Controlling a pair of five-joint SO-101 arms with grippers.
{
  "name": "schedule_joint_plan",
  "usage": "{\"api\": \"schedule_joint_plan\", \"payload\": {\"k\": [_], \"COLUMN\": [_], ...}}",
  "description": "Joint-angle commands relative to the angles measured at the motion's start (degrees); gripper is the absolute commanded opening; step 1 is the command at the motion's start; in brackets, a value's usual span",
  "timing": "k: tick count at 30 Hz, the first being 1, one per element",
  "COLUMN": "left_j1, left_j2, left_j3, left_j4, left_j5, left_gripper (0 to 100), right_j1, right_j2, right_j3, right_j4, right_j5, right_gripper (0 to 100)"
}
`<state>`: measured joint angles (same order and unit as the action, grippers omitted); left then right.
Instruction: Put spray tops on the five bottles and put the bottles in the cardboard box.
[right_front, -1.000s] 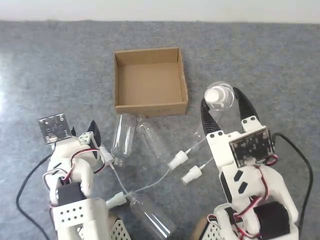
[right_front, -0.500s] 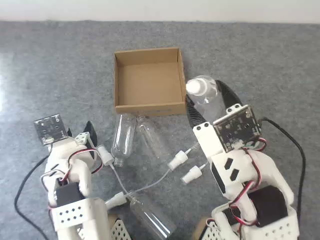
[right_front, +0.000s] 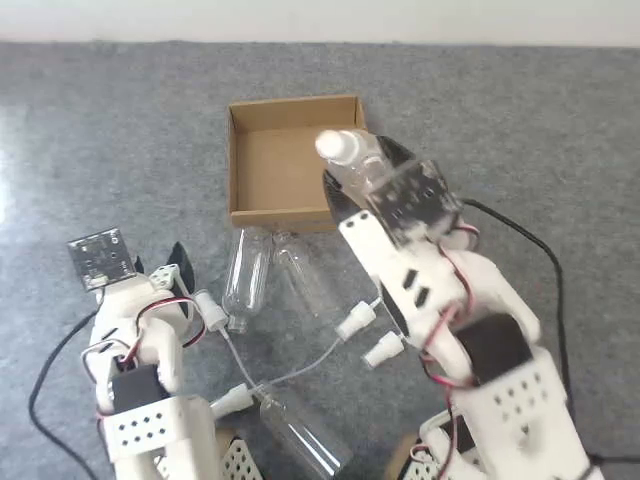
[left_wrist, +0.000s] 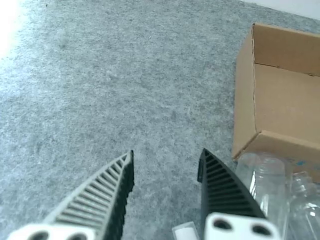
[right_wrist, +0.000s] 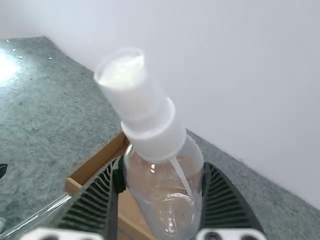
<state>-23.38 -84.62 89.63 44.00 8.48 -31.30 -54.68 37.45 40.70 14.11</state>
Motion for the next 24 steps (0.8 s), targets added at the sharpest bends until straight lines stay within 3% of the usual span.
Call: {"api": "schedule_joint_plan", "payload": {"k": [1,24], "left_j1": [-0.2,0.0], "left_j2": [-0.7,-0.7], "left_j3": [-0.5,-0.5], "left_j4": [-1.8,-2.0], "left_j5": [-0.7,-0.8], "left_gripper": [20,20], "right_j1": [-0.3,-2.2], "right_j2": [5.2,30.2], "right_j3": [-3.7,-8.4], "right_j4": [-5.0,-28.8], "right_j5": [-0.4,-11.0], "right_gripper": [7.2,7.2]}}
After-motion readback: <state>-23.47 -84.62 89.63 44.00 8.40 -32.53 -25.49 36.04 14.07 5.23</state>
